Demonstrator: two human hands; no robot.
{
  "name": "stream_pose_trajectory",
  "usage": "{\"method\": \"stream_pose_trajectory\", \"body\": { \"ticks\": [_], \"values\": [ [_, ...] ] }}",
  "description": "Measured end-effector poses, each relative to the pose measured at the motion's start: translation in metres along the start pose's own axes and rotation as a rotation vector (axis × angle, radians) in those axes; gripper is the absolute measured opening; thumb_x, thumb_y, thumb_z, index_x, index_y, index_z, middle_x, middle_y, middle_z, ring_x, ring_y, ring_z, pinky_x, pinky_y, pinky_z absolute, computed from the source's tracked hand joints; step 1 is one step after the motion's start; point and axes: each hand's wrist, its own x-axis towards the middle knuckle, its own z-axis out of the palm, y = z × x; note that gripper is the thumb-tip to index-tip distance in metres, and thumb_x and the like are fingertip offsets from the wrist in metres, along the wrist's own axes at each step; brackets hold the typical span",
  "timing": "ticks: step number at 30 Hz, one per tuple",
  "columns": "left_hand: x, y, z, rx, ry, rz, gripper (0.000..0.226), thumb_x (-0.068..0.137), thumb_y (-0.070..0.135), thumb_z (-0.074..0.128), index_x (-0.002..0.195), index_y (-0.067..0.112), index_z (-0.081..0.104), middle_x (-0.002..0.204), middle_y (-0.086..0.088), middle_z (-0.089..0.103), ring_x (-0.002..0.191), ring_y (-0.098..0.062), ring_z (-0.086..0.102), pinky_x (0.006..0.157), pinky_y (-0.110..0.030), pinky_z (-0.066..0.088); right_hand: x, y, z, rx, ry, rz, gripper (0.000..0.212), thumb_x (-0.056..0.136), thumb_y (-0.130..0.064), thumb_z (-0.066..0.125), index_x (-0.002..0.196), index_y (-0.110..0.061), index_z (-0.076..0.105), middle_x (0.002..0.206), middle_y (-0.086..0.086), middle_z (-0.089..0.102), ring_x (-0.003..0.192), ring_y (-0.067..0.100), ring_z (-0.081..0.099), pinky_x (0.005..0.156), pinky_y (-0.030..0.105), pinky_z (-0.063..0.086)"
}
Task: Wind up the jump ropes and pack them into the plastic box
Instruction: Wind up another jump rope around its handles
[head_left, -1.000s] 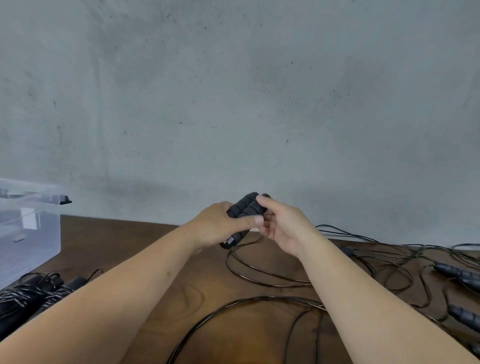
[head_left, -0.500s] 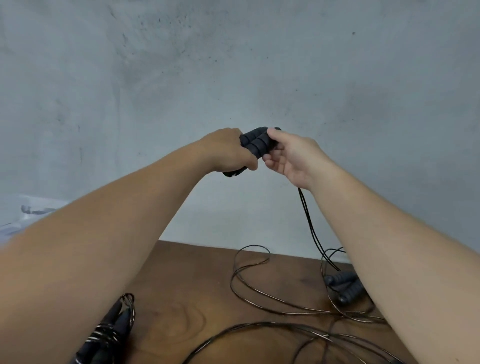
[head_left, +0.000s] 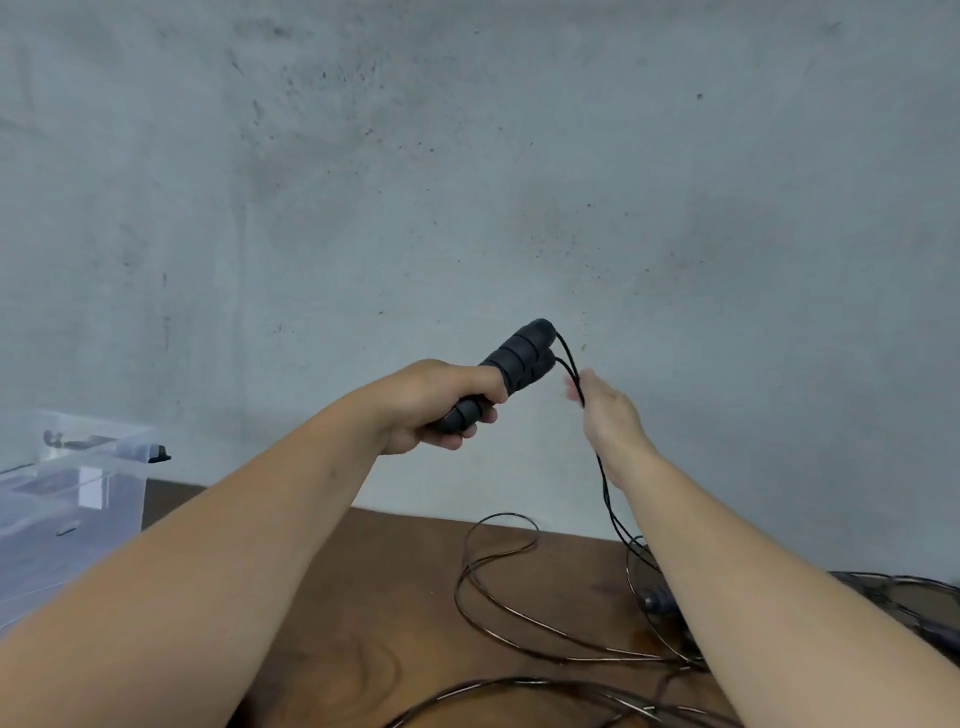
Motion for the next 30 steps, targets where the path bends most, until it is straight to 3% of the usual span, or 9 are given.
{"method": "stream_pose_trajectory", "body": {
  "ticks": [2, 5, 9, 13, 16, 19, 21, 25, 30],
  "values": [
    [0.004, -0.002, 0.003, -0.138, -0.008, 0.009, 0.024, 0.083, 0.020, 0.066, 0.104, 0.008, 0.064, 0.081, -0.005, 0.063, 0.059, -0.015, 0.050, 0.047, -0.022, 0.040, -0.009, 0.010, 0.011, 0.099, -0.053, 0.017, 0.046, 0.106, -0.036, 0.029, 0.101, -0.012, 0.067, 0.085, 0.002, 0.071, 0.080, 0.011, 0.061, 0.085, 0.029, 0.041],
    [0.010, -0.007, 0.009, -0.225, 0.026, 0.028, 0.023, 0.083, 0.018, 0.070, 0.102, 0.006, 0.065, 0.082, -0.008, 0.060, 0.057, -0.015, 0.048, 0.047, -0.022, 0.039, -0.027, 0.022, 0.035, 0.230, -0.127, 0.027, 0.042, 0.105, -0.030, 0.029, 0.098, -0.009, 0.065, 0.063, 0.004, 0.064, 0.064, 0.020, 0.061, 0.083, 0.039, 0.050],
    [0.019, -0.029, 0.024, -0.273, 0.076, 0.015, 0.019, 0.082, 0.018, 0.073, 0.094, 0.006, 0.065, 0.085, -0.009, 0.055, 0.057, -0.013, 0.047, 0.054, -0.024, 0.042, -0.053, 0.035, 0.054, 0.284, -0.276, 0.138, 0.037, 0.103, -0.027, 0.031, 0.106, -0.011, 0.064, 0.069, 0.007, 0.066, 0.065, 0.021, 0.064, 0.079, 0.038, 0.052],
    [0.030, -0.052, 0.032, -0.386, 0.182, 0.006, 0.023, 0.082, 0.019, 0.073, 0.097, 0.006, 0.062, 0.086, -0.009, 0.052, 0.074, -0.020, 0.047, 0.069, -0.029, 0.041, -0.069, 0.050, 0.061, 0.190, -0.362, 0.187, 0.035, 0.103, -0.025, 0.032, 0.103, -0.013, 0.065, 0.074, 0.006, 0.069, 0.066, 0.018, 0.065, 0.077, 0.030, 0.052],
    [0.035, -0.063, 0.039, -0.340, 0.190, -0.027, 0.022, 0.082, 0.020, 0.072, 0.094, 0.006, 0.060, 0.076, -0.007, 0.050, 0.068, -0.020, 0.045, 0.062, -0.030, 0.037, -0.078, 0.051, 0.068, 0.211, -0.406, 0.137, 0.031, 0.104, -0.021, 0.034, 0.098, -0.011, 0.063, 0.072, 0.005, 0.068, 0.063, 0.018, 0.064, 0.071, 0.027, 0.050],
    [0.038, -0.068, 0.043, -0.321, 0.137, -0.023, 0.028, 0.084, 0.020, 0.071, 0.103, 0.001, 0.062, 0.088, -0.012, 0.063, 0.082, -0.024, 0.064, 0.063, -0.032, 0.043, -0.081, 0.053, 0.067, 0.218, -0.440, 0.130, 0.033, 0.105, -0.025, 0.035, 0.095, -0.009, 0.061, 0.071, 0.004, 0.067, 0.063, 0.018, 0.064, 0.068, 0.027, 0.050],
    [0.040, -0.069, 0.041, -0.337, 0.112, -0.005, 0.031, 0.084, 0.017, 0.071, 0.110, 0.001, 0.062, 0.093, -0.012, 0.067, 0.087, -0.023, 0.070, 0.070, -0.031, 0.051, -0.083, 0.058, 0.062, 0.169, -0.484, 0.147, 0.037, 0.106, -0.029, 0.034, 0.092, -0.009, 0.062, 0.072, 0.005, 0.067, 0.064, 0.018, 0.063, 0.069, 0.028, 0.049],
    [0.042, -0.072, 0.039, -0.305, 0.141, -0.008, 0.028, 0.082, 0.013, 0.073, 0.104, 0.001, 0.063, 0.083, -0.009, 0.063, 0.074, -0.021, 0.059, 0.074, -0.032, 0.054, -0.093, 0.070, 0.057, -0.066, -0.552, 0.052, 0.033, 0.102, -0.036, 0.042, 0.086, -0.013, 0.061, 0.072, -0.001, 0.068, 0.066, 0.013, 0.064, 0.081, 0.033, 0.049],
    [0.045, -0.058, 0.031, -0.332, 0.212, 0.078, 0.022, 0.081, 0.013, 0.073, 0.097, 0.004, 0.063, 0.079, -0.009, 0.056, 0.060, -0.017, 0.050, 0.059, -0.028, 0.046, -0.094, 0.092, 0.050, -0.366, -0.453, -0.042, 0.032, 0.097, -0.039, 0.049, 0.089, -0.011, 0.062, 0.077, -0.005, 0.068, 0.078, 0.015, 0.066, 0.077, 0.030, 0.050]
  ]
}}
